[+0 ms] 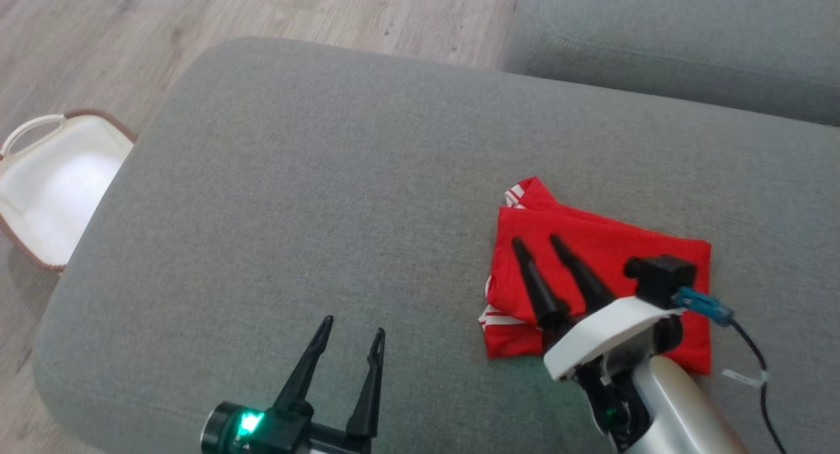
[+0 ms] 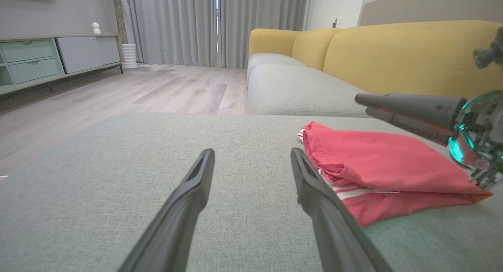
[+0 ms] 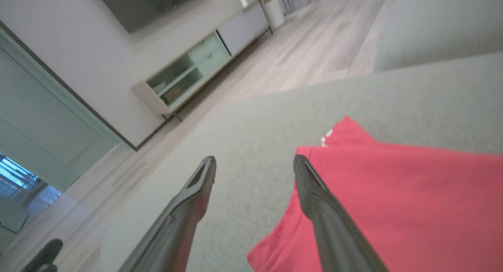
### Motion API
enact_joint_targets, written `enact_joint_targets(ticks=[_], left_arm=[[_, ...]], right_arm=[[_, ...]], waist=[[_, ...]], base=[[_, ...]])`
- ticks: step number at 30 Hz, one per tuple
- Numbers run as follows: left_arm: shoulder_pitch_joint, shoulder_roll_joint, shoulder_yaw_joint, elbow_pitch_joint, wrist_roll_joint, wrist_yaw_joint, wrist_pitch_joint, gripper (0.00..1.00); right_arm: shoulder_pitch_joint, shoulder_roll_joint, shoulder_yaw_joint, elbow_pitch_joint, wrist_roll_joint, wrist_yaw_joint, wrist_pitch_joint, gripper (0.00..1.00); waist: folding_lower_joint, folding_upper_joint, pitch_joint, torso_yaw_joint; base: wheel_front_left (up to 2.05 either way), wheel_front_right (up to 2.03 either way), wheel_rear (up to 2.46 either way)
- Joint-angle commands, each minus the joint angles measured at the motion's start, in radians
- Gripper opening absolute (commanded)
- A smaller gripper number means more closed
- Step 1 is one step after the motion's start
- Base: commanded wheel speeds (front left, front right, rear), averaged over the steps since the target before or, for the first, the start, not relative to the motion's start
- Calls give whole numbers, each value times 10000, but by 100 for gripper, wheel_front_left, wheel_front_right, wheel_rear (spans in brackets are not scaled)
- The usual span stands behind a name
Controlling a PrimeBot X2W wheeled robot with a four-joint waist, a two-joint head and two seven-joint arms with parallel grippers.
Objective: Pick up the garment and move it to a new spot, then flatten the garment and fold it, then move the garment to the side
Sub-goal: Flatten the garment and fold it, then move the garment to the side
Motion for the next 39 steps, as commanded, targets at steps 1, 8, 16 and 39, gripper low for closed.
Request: enact_joint_targets(ticks=[1,8,16,39], left_arm=[[-106,-96,399,-299,109,4,-95,100],[243,-125,748,-518,193,104,-95,100],[649,-204,1464,-1029,152,499,-95,100],[1972,-293,2133,-1124,568,634,-95,100]], right_arm=[[-503,4,155,-429,-9,67,-535,100],[10,-207,-581,-861,-841,67,-2122,100],[1470,-1110,-2024,-1695,-2319,67,-2560,100],[4086,-587,-2783,-2049,-3403,67,-2568,100]], waist=[[0,0,-153,-132],[0,0,-772,-794],[0,0,-1421,-1821],[0,0,-2005,-2401]], base=[[0,0,0],[0,0,0],[0,0,0],[0,0,0]])
